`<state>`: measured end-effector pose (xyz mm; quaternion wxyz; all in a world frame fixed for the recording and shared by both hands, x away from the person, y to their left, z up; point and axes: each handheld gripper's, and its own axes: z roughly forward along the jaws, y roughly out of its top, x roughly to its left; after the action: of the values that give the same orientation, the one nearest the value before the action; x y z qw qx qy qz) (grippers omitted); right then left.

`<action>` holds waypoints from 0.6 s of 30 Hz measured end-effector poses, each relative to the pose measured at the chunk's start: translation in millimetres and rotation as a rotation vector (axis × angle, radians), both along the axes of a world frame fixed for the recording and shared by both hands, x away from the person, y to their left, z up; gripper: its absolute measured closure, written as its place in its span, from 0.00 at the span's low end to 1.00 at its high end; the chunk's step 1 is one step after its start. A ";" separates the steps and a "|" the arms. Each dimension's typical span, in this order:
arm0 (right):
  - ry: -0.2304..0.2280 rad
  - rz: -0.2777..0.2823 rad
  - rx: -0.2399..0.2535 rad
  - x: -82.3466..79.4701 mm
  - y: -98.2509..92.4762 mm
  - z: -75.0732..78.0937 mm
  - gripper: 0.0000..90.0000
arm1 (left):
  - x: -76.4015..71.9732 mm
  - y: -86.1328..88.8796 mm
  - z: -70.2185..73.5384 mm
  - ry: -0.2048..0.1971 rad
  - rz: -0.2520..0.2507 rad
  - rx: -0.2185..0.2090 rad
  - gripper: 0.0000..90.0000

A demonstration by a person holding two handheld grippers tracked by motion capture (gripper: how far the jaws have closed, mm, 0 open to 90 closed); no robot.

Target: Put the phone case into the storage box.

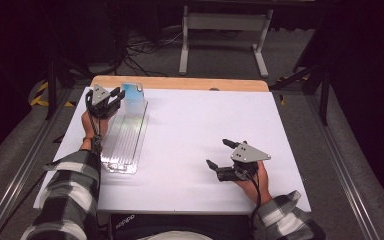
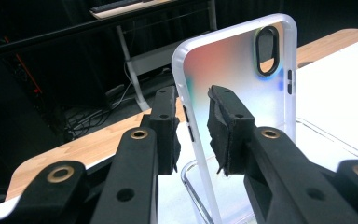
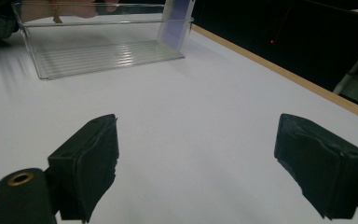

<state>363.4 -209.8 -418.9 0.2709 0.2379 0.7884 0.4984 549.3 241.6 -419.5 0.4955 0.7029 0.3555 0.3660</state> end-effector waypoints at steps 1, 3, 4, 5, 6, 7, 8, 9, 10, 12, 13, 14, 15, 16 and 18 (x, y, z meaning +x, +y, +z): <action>0.000 0.000 0.000 0.0 0.0 0.0 0.16 | 0.0 0.0 0.0 0.000 0.000 0.000 0.80; -0.001 -0.001 0.000 0.0 0.0 0.0 0.16 | -0.4 -0.3 -0.1 0.005 -0.002 -0.005 0.80; 0.001 -0.001 0.000 -0.1 -0.1 0.1 0.16 | -0.6 0.0 0.1 0.005 -0.002 -0.005 0.80; 0.001 -0.002 0.001 -0.1 -0.2 0.2 0.16 | -0.8 0.2 0.3 0.005 -0.001 -0.005 0.80; 0.000 -0.002 0.003 -0.1 -0.2 0.1 0.16 | -0.9 0.3 0.5 0.006 -0.001 -0.007 0.80; 0.000 -0.001 0.001 -0.1 -0.2 0.2 0.16 | -1.2 0.7 0.8 0.007 0.002 -0.001 0.80; -0.001 -0.001 0.000 -0.1 -0.1 0.2 0.16 | -1.4 0.7 0.9 0.007 0.004 0.000 0.80; -0.001 -0.001 0.000 -0.1 -0.1 0.2 0.16 | -1.4 0.7 0.9 0.007 0.004 0.000 0.80; -0.003 -0.002 0.002 -0.2 -0.1 0.2 0.16 | -1.5 0.9 0.9 0.005 0.002 -0.008 0.80; -0.004 -0.003 0.001 -0.2 -0.2 0.3 0.16 | -2.3 1.3 1.4 0.009 0.002 -0.007 0.79; -0.003 -0.003 0.002 -0.2 -0.3 0.4 0.16 | -2.6 1.2 1.4 0.009 0.001 -0.011 0.79; -0.003 -0.003 0.003 -0.1 -0.4 0.3 0.16 | -3.2 1.3 1.5 0.009 -0.003 -0.015 0.79; -0.004 -0.004 0.001 -0.2 -0.1 0.4 0.16 | -3.8 2.1 2.0 0.007 -0.002 -0.008 0.79; -0.003 -0.002 -0.002 -0.4 0.0 0.5 0.16 | -4.5 2.0 2.0 0.008 -0.002 -0.017 0.79; -0.007 -0.003 0.000 -0.5 0.3 0.5 0.16 | -5.5 2.8 2.6 0.008 -0.008 -0.016 0.78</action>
<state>362.9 -209.5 -418.5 0.2745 0.2374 0.7872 0.4986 543.8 244.4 -416.9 0.5014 0.7017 0.3576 0.3583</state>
